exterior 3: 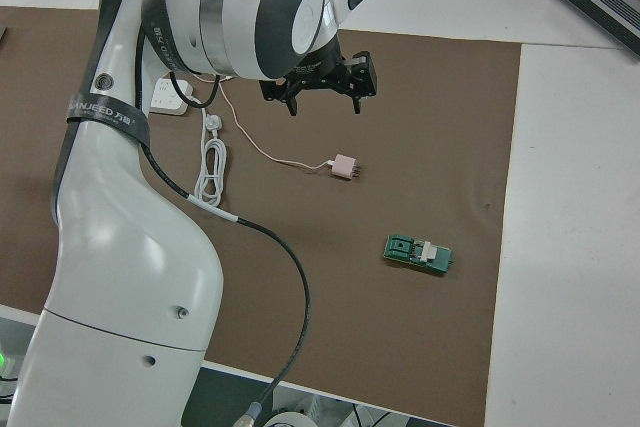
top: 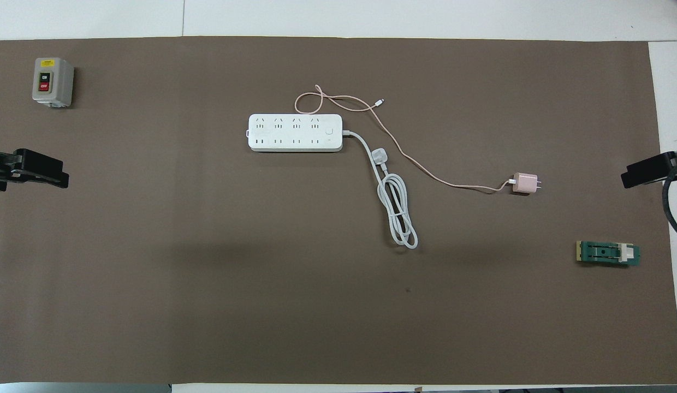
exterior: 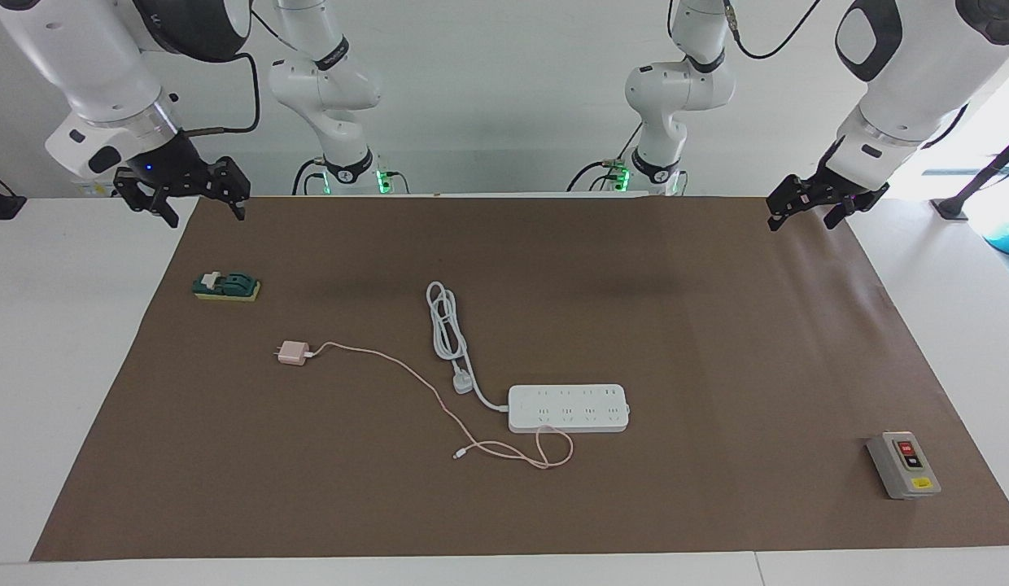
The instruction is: Plug charger into power strip
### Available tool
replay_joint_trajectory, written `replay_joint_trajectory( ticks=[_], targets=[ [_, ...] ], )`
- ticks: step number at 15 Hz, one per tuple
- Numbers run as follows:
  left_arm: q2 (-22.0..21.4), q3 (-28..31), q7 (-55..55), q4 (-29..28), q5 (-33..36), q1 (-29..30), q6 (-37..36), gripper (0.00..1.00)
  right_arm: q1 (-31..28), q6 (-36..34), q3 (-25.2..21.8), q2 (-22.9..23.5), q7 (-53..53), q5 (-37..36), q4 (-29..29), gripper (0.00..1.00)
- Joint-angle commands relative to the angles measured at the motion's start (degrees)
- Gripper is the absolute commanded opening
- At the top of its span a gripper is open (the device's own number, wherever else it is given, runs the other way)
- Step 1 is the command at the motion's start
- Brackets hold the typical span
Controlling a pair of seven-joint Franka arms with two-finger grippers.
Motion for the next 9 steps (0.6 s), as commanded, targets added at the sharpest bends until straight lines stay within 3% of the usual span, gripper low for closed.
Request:
replay_joint_trajectory(
  ticks=[1, 9],
  targets=[
    [0.5, 0.3, -0.1, 0.6, 1.0, -0.2, 0.3, 1.0, -0.1, 0.6, 0.3, -0.9, 1.3, -0.6, -1.5, 1.0],
    [0.5, 0.4, -0.1, 0.4, 1.0, 0.3, 0.3, 1.0, -0.6, 0.4, 0.3, -1.2, 1.3, -0.2, -2.1, 1.0]
  ],
)
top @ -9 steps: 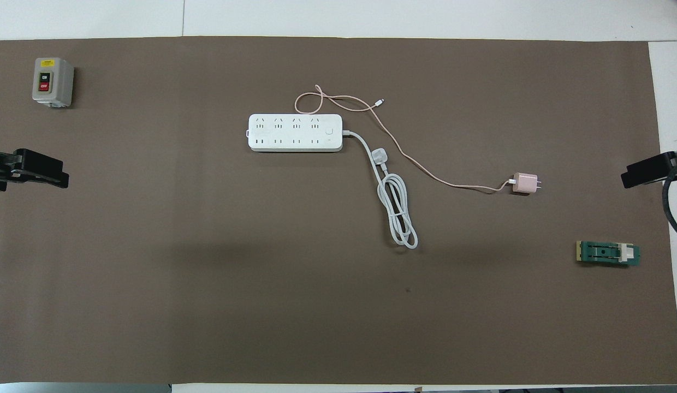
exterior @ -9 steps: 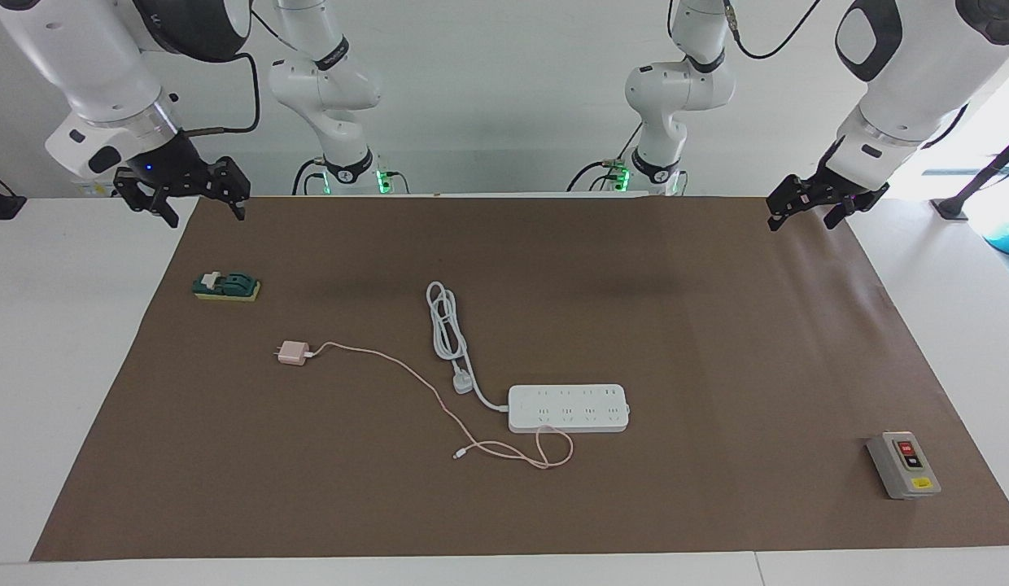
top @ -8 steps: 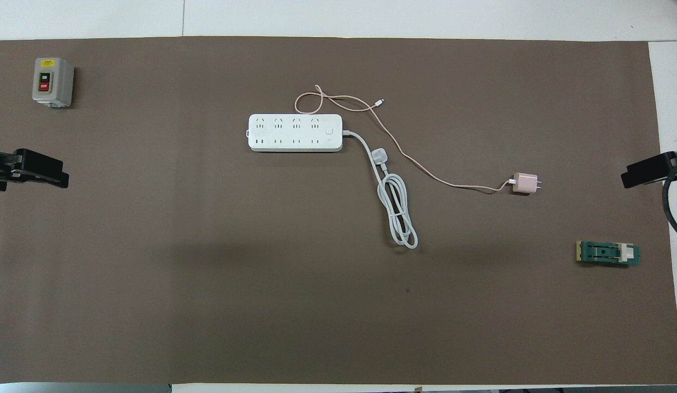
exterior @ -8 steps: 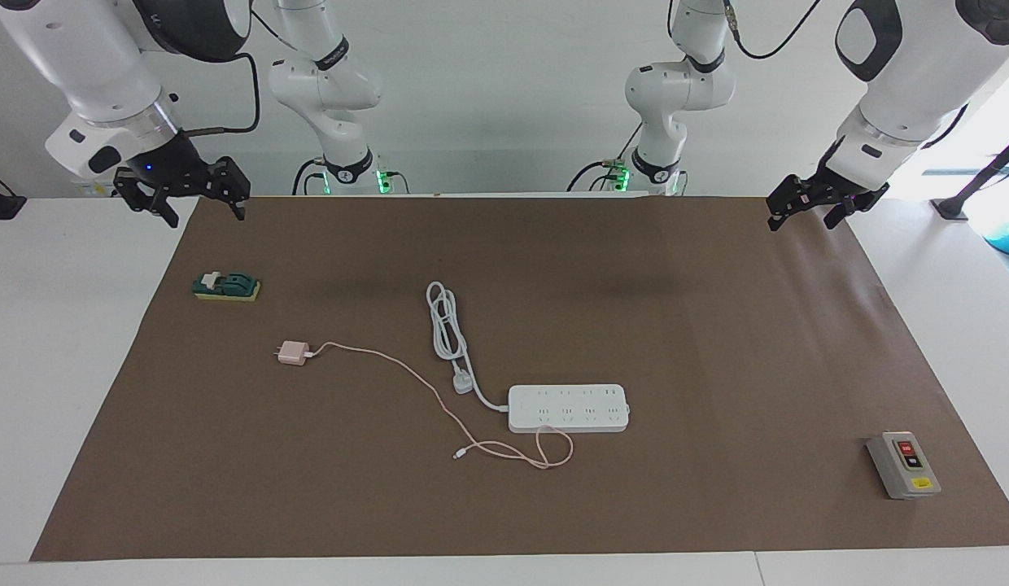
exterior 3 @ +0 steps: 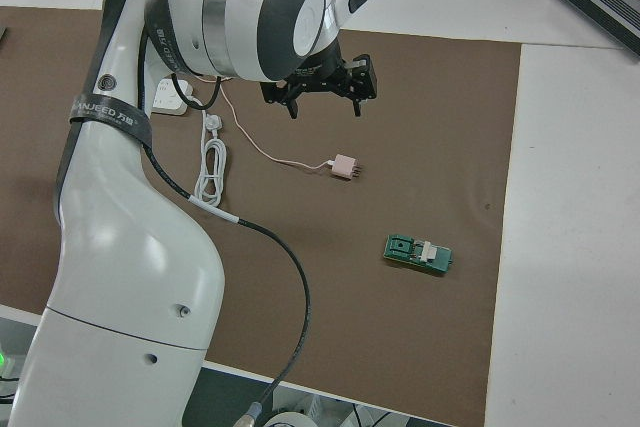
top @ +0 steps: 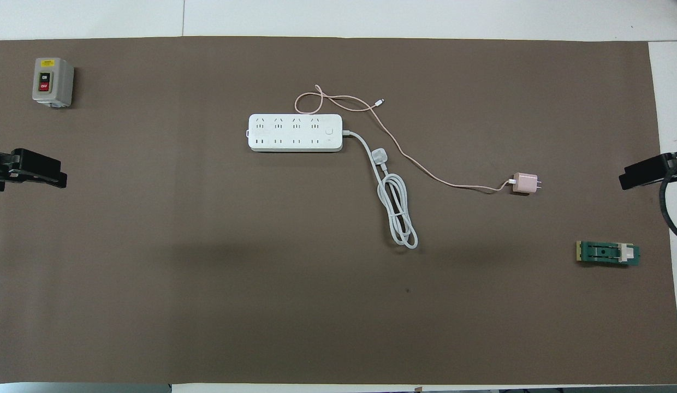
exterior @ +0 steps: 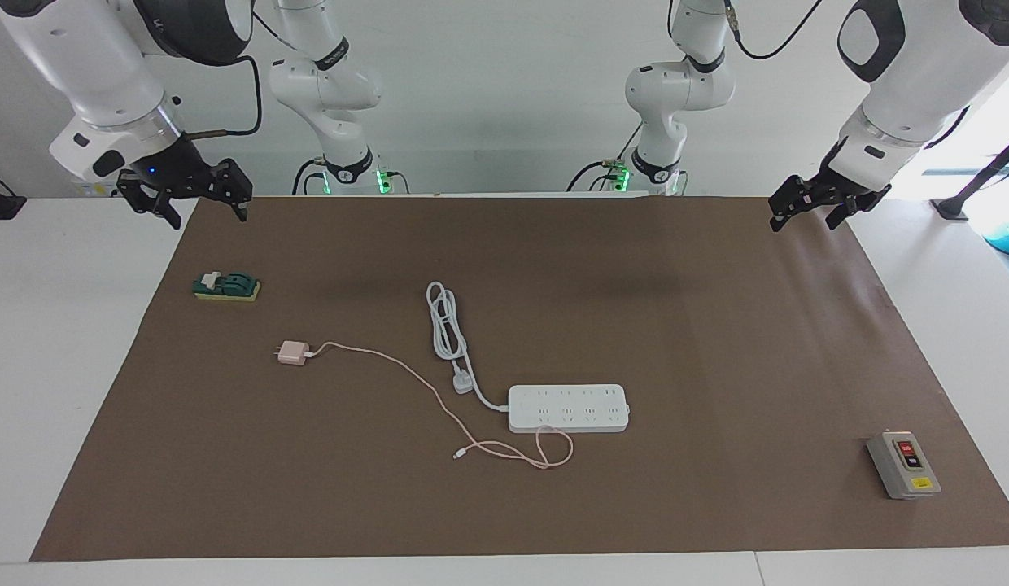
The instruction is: Plug charger into power strip
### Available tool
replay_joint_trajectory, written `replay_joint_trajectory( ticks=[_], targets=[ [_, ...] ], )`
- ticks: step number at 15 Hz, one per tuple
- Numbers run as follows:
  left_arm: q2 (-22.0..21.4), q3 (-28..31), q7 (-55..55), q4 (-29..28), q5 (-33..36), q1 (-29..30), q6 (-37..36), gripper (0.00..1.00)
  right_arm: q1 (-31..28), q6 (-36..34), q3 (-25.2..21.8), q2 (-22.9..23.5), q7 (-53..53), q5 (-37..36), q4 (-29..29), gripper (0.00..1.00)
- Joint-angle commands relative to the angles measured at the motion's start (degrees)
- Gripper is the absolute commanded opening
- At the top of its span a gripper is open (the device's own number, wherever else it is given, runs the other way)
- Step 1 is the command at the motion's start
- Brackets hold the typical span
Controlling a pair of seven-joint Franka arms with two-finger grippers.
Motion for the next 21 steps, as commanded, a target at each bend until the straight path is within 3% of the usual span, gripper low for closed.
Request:
replay_joint_trajectory(
  ticks=[1, 4, 7, 15, 19, 21],
  targets=[
    [0.4, 0.1, 0.0, 0.4, 1.0, 0.2, 0.3, 1.0, -0.8, 0.7, 0.4, -1.3, 0.8, 0.2, -2.0, 1.0],
    [0.4, 0.1, 0.0, 0.4, 1.0, 0.1, 0.2, 1.0, -0.8, 1.8, 0.1, -2.4, 1.7, 0.3, -4.6, 1.0],
    [0.4, 0.1, -0.2, 0.4, 0.9, 0.0, 0.2, 1.0, -1.3, 6.3, -0.1, -3.0, 10.4, 1.5, -10.2, 1.0],
    [2.9, 0.1, -0.4, 2.8, 1.0, -0.6, 0.3, 1.0, -6.0, 16.3, -0.2, 6.3, 45.8, 17.8, -14.7, 1.0],
    [9.1, 0.0, -0.9, 9.1, 0.6, -0.7, -2.2, 1.0, -7.1, 22.0, -0.2, 9.8, 62.5, 26.5, -16.5, 1.0],
    [11.0, -0.8, -0.9, 9.6, -2.3, -1.3, -6.5, 1.0, -7.5, 23.2, -0.3, 12.3, 66.9, 29.6, -16.6, 1.0]
  ],
)
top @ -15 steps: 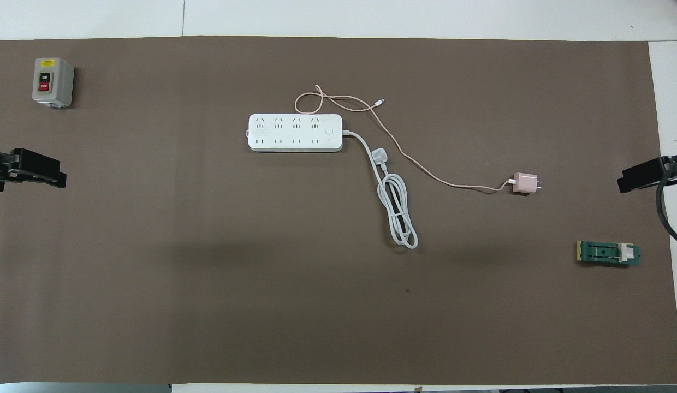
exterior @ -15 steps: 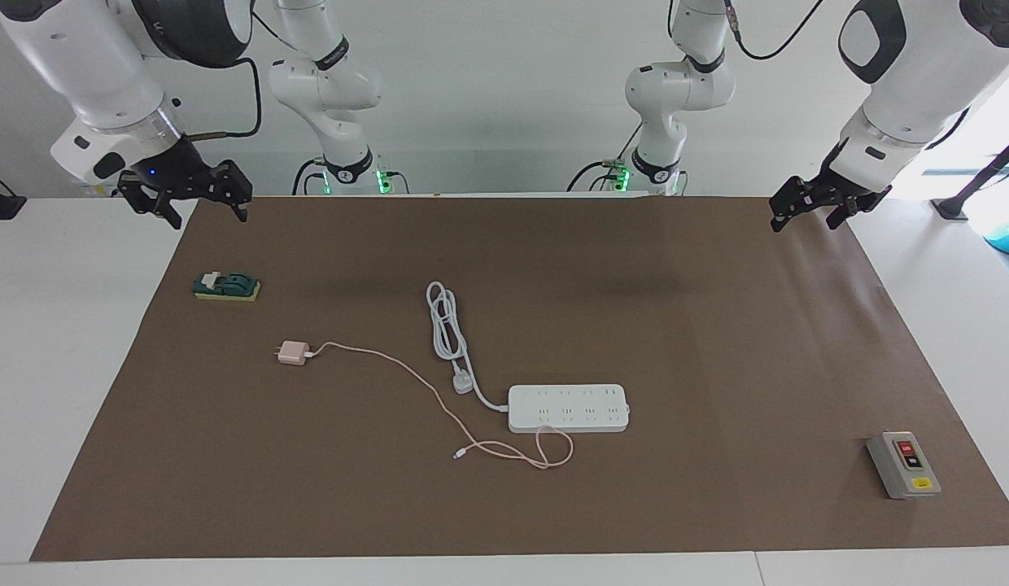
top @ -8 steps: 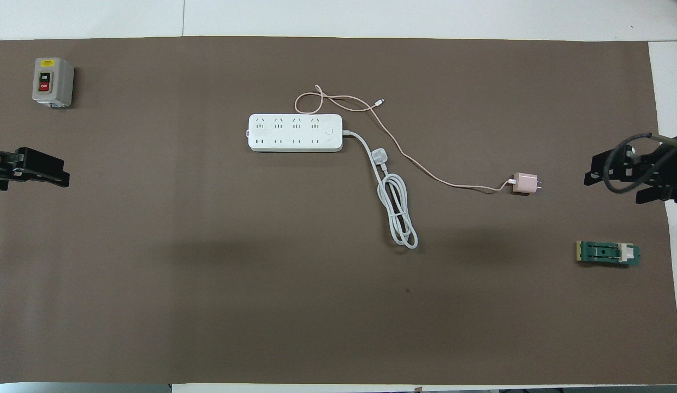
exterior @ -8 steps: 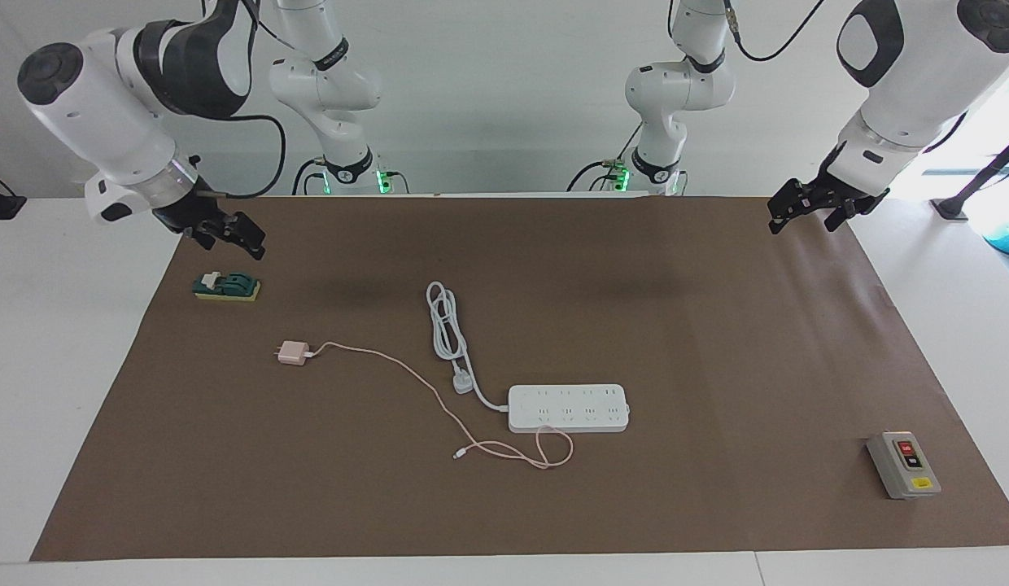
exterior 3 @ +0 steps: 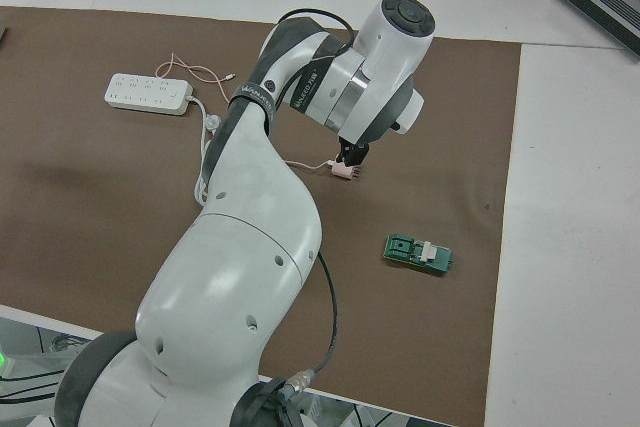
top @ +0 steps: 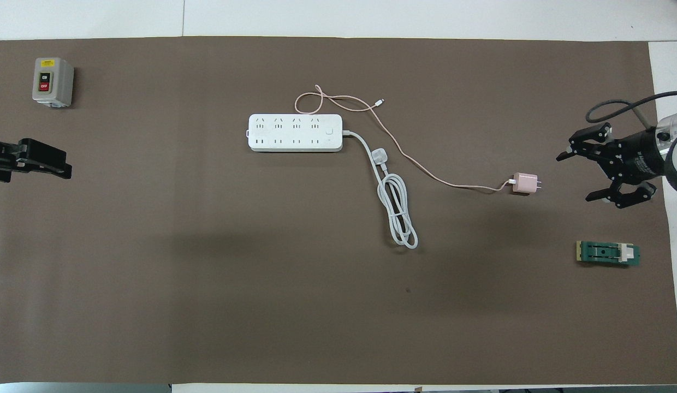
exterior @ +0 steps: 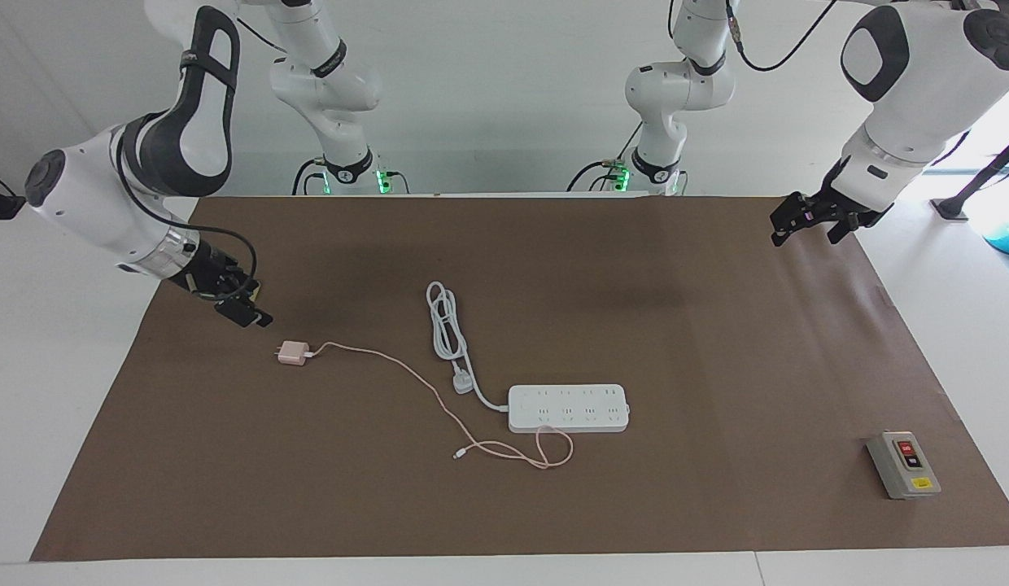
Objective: Plug charger into power strip
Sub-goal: 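Reach the right gripper to the pink charger while the left gripper approaches the strip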
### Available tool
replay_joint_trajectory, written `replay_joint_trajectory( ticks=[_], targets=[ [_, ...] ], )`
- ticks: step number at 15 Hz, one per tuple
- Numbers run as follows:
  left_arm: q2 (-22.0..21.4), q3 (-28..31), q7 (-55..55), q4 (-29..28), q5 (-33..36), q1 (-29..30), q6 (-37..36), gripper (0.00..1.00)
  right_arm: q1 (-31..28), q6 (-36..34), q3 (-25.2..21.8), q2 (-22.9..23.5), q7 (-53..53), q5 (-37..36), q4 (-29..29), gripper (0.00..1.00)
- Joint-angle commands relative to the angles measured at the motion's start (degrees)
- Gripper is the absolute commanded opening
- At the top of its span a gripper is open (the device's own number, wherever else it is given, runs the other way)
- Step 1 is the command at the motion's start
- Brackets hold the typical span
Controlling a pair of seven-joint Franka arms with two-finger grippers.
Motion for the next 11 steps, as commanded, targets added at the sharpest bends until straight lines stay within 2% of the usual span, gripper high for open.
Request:
replay_joint_trajectory(
  ticks=[1, 5, 7, 11],
  targets=[
    [4.2, -0.3, -0.7, 4.6, -4.2, -0.9, -4.8, 1.0, -2.3, 1.9, 0.5, 3.0, 5.6, 5.8, -1.0, 1.0],
    [5.3, -2.3, 1.9, 7.0, -6.3, -2.4, -4.6, 1.0, -3.9, 0.9, 0.6, 8.6, 5.5, 9.8, -1.0, 1.0],
    [5.7, -2.6, 1.9, 7.0, -12.2, -2.4, -4.3, 1.0, -4.0, 0.6, 0.6, 9.5, 5.5, 10.7, -1.1, 1.0],
    [10.9, -2.7, 2.2, 8.8, -23.5, -2.0, -4.1, 1.0, -5.3, -0.3, 0.6, 11.8, 3.4, 12.0, -1.8, 1.0]
  ],
)
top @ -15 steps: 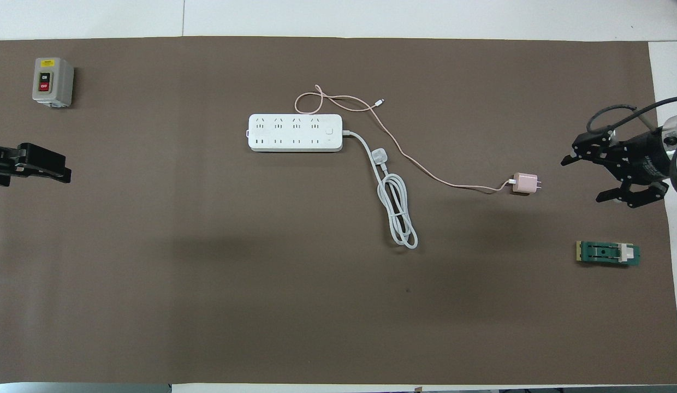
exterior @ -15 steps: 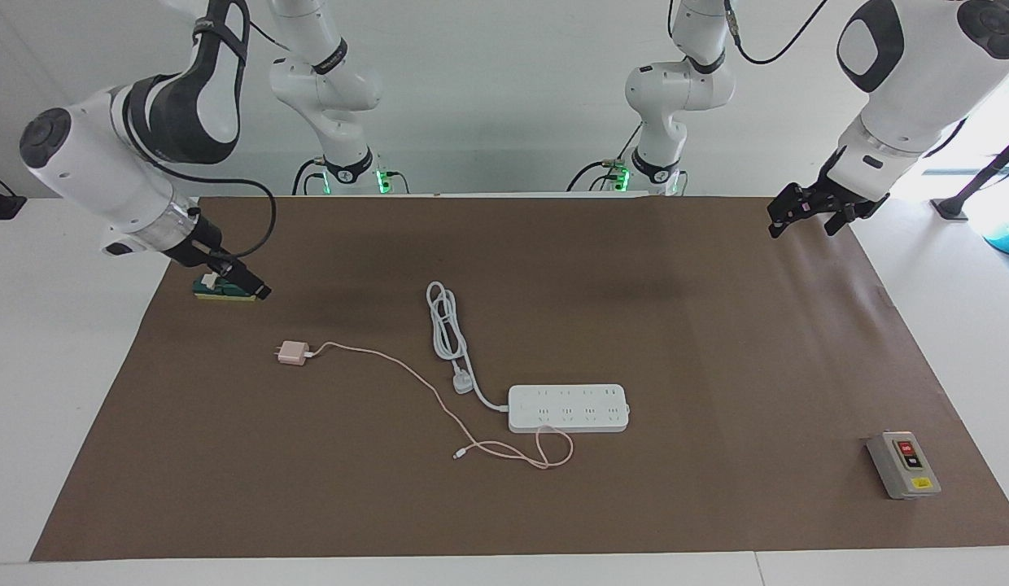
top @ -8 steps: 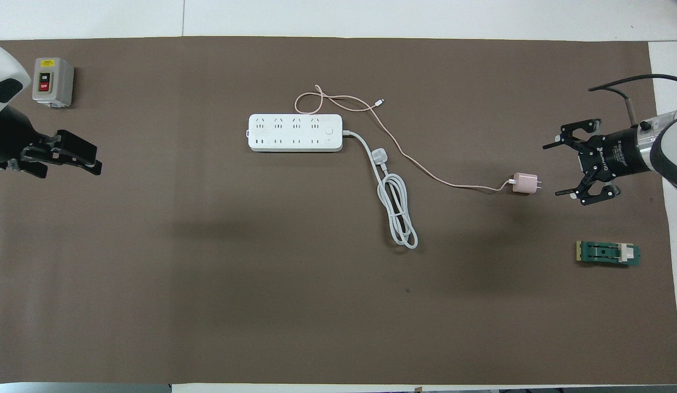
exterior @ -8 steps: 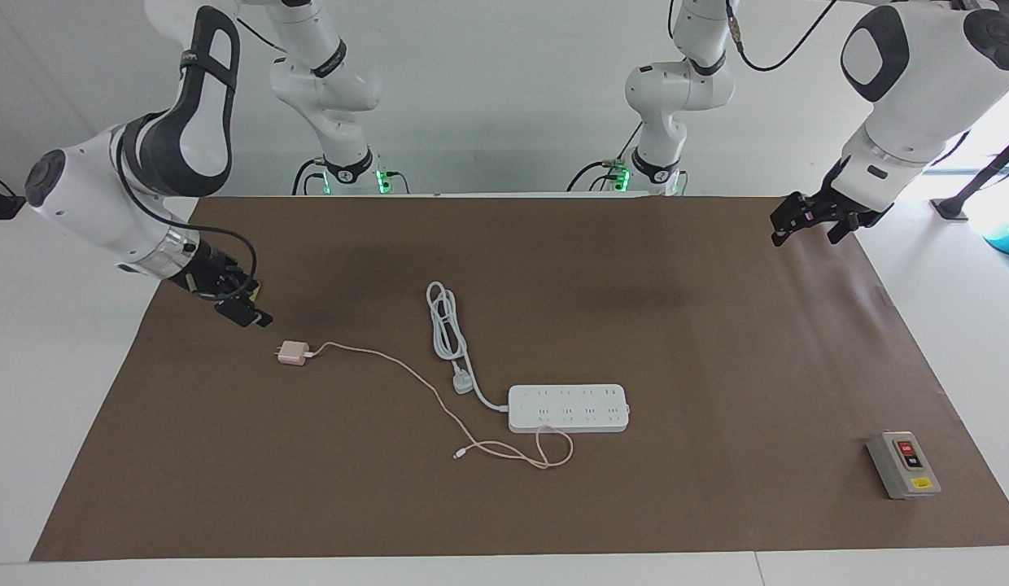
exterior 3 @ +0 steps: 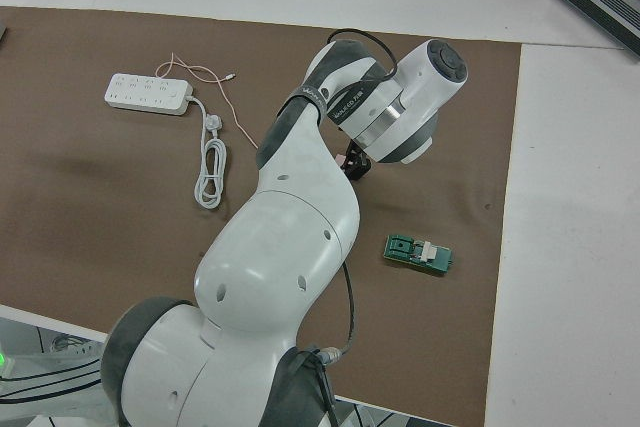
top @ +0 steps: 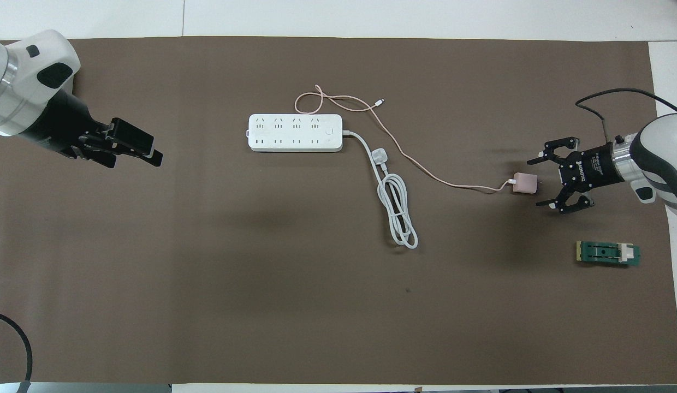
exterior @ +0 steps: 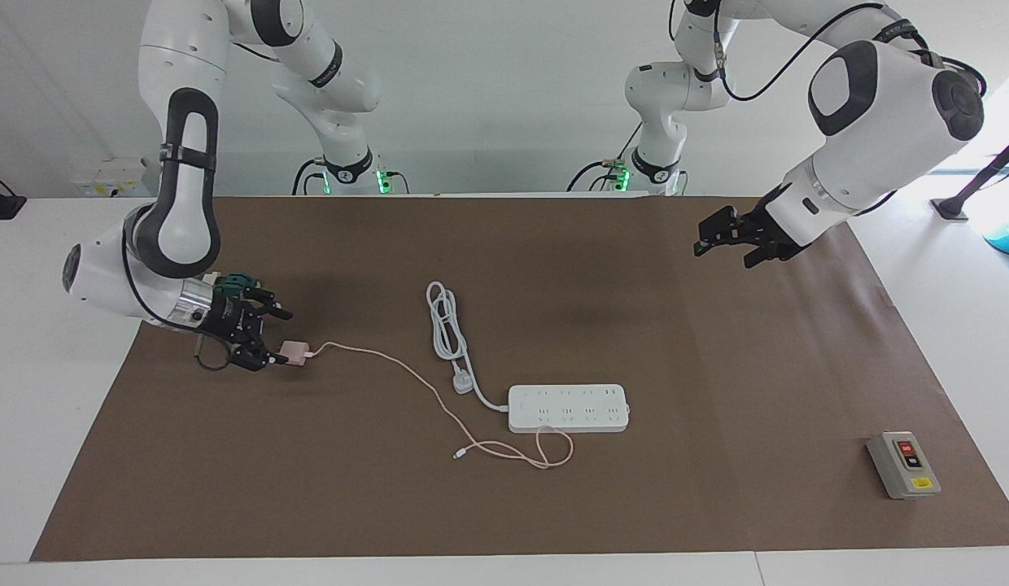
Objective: Plug charger into power strip
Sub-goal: 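Reach the right gripper to the pink charger while the left gripper approaches the strip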
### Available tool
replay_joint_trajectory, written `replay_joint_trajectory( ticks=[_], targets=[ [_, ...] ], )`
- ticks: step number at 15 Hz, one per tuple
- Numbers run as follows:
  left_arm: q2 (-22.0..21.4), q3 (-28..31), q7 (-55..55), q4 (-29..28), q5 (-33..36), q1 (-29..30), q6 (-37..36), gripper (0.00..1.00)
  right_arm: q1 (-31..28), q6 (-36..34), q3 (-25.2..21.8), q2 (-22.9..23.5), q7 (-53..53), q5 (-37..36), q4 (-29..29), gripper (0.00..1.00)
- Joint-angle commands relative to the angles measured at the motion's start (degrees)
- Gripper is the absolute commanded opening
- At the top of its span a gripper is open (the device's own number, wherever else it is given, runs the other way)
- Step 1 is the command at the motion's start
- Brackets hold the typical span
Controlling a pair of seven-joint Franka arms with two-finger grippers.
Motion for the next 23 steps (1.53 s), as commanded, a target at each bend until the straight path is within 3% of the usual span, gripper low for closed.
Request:
replay_joint_trajectory(
  ticks=[1, 9, 15, 16, 18, 21, 23],
  targets=[
    [4.7, 0.4, 1.9, 3.4, -9.1, 0.5, -1.4, 1.0, -1.4, -0.3, 0.5, 0.7, -3.2, 1.7, -0.8, 1.0],
    [11.0, 0.5, 6.9, 3.3, -40.5, 3.1, -1.4, 1.0, -0.7, 5.7, 0.6, 2.1, -4.8, 2.0, -1.5, 1.0],
    [16.2, 0.0, 11.8, 3.3, -50.3, 2.0, 0.3, 1.0, -0.6, 7.5, 0.6, 2.1, -8.4, 3.9, -3.1, 1.0],
    [16.8, -0.4, 12.2, 3.3, -51.9, 2.1, 0.3, 1.0, -0.6, 7.7, 0.6, 2.1, -8.5, 3.9, -3.2, 0.93],
    [16.9, -0.6, 12.1, 3.3, -52.9, 2.0, 0.3, 1.0, -0.6, 7.8, 0.6, 2.1, -9.1, 3.9, -3.3, 0.66],
    [16.7, -1.2, 12.1, 3.3, -53.1, 2.1, 0.2, 1.0, -0.6, 8.0, 0.6, 2.1, -10.6, 3.9, -3.5, 0.39],
    [16.9, -1.1, 12.2, 2.9, -53.0, 2.1, 0.1, 1.0, -0.5, 7.9, 0.6, 2.0, -11.3, 3.9, -3.6, 0.0]
  ],
)
